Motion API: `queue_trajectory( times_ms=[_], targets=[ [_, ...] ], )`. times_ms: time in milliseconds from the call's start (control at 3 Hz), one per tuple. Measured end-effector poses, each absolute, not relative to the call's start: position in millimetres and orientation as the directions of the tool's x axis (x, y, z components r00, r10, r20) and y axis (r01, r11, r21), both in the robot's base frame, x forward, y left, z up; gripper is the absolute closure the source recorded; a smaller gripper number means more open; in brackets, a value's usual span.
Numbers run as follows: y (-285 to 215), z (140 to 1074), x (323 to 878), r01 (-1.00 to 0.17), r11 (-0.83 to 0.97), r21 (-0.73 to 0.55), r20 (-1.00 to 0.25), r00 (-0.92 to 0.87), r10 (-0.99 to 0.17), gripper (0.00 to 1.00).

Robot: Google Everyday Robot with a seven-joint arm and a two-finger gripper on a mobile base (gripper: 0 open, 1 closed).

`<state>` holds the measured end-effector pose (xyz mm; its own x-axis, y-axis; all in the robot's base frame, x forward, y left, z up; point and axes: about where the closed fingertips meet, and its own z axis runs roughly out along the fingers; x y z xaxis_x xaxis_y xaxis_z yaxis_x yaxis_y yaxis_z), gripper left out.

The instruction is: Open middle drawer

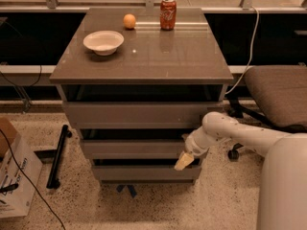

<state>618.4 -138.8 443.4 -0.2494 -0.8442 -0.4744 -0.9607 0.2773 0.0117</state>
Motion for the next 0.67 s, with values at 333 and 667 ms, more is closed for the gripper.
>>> queue_trajectory(
  times_ms=[333, 667],
  targets=[
    [-145.2, 452.8, 594.8, -0.972, 0.235, 0.023, -0.440, -0.221, -0.871, 0.49],
    [-166.4, 468.4, 542.8, -0.970, 0.231, 0.081, -0.377, -0.245, -0.893, 0.72]
  ],
)
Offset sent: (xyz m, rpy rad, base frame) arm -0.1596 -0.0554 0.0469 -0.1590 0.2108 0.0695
